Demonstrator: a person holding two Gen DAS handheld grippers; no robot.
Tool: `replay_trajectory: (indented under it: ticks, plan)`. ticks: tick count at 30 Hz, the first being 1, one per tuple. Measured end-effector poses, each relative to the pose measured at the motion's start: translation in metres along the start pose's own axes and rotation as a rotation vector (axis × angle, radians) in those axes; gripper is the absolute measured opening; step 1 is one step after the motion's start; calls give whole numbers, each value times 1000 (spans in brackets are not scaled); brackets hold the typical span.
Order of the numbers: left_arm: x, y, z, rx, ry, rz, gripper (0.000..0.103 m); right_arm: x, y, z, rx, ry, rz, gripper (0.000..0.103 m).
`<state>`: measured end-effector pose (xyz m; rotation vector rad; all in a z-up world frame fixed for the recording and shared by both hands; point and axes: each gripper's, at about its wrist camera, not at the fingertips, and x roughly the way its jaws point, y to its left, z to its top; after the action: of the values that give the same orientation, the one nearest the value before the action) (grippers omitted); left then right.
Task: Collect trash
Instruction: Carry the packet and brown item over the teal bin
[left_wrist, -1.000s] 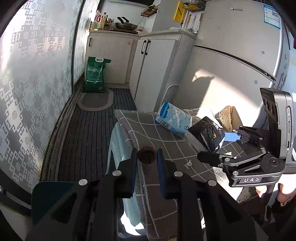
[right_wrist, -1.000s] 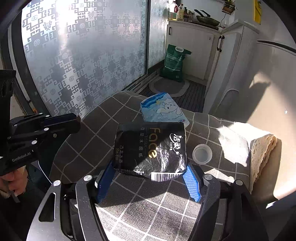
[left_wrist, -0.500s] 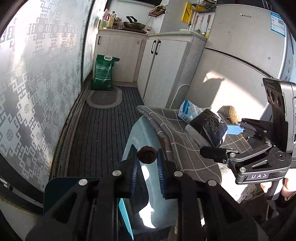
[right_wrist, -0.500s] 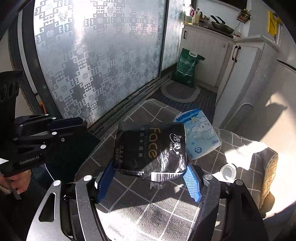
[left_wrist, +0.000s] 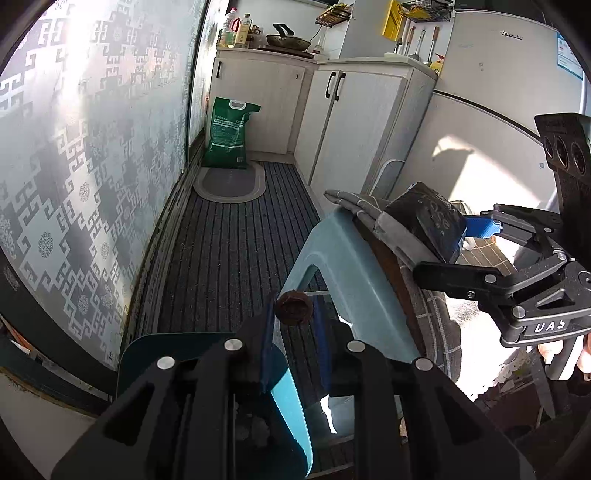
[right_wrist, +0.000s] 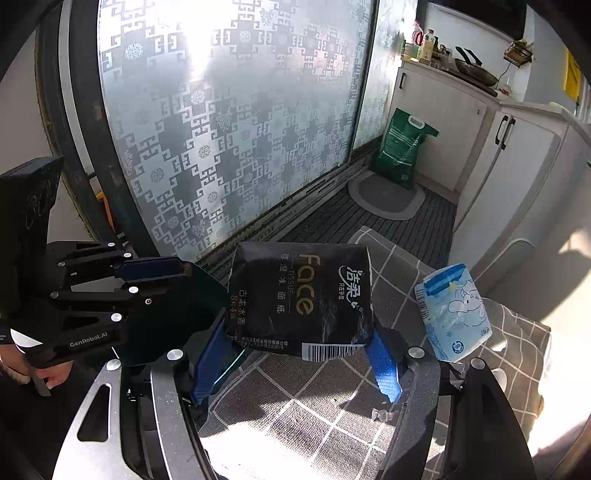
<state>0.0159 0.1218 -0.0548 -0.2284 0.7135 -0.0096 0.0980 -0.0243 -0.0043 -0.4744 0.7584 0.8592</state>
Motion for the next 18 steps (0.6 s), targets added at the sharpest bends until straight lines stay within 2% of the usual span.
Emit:
replay_trajectory:
  ticks: [18]
  plan:
    - [8, 43, -30, -6, 105, 37, 23, 36, 54, 18, -100, 69, 54, 69]
